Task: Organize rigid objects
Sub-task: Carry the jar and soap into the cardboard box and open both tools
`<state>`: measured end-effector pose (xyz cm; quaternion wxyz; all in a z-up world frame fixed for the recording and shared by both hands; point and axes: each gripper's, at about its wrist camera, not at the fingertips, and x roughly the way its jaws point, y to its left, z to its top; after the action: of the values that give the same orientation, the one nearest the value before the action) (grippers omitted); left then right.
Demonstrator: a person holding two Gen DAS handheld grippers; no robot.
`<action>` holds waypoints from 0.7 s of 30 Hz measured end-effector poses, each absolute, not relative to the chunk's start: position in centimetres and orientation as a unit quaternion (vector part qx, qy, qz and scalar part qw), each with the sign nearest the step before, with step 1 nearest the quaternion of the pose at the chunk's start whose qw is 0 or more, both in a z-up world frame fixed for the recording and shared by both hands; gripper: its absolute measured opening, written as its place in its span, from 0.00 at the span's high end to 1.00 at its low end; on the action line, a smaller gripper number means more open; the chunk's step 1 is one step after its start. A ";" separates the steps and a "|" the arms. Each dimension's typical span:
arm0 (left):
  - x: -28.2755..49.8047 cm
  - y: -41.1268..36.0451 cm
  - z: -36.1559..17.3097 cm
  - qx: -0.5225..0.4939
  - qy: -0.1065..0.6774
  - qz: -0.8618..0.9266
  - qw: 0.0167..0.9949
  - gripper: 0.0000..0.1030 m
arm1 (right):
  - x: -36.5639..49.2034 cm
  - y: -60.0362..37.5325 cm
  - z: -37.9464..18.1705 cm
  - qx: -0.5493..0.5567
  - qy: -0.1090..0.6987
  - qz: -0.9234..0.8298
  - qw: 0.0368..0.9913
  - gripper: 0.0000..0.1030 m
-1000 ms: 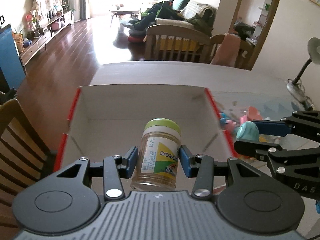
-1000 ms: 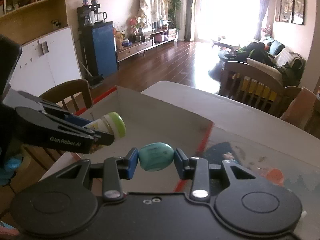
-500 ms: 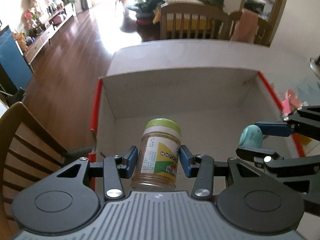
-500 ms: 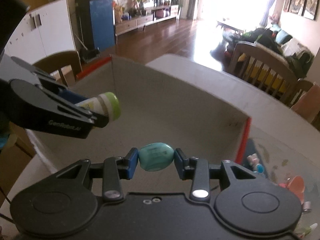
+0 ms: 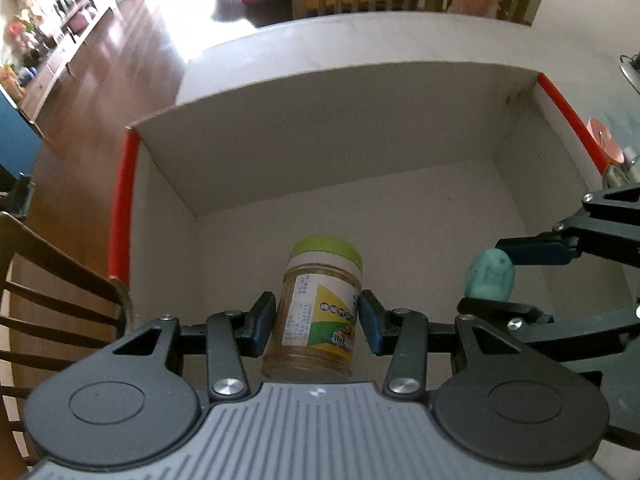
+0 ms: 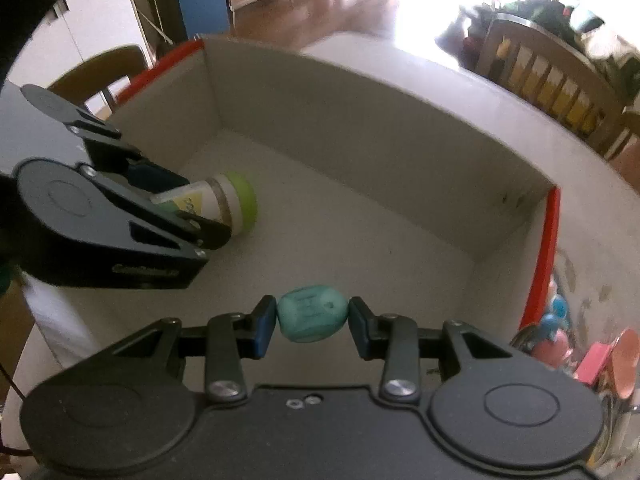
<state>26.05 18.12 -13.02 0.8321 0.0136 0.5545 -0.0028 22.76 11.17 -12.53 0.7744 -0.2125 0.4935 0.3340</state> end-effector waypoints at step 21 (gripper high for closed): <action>26.9 18.1 -12.6 0.001 0.582 -0.004 0.813 0.57 | 22.1 10.3 -12.7 -0.211 0.522 0.320 0.762 0.51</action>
<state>26.92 18.11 -12.63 0.8128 0.0014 0.5825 -0.0039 22.06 10.33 -12.74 0.7621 -0.2111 0.5218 0.3198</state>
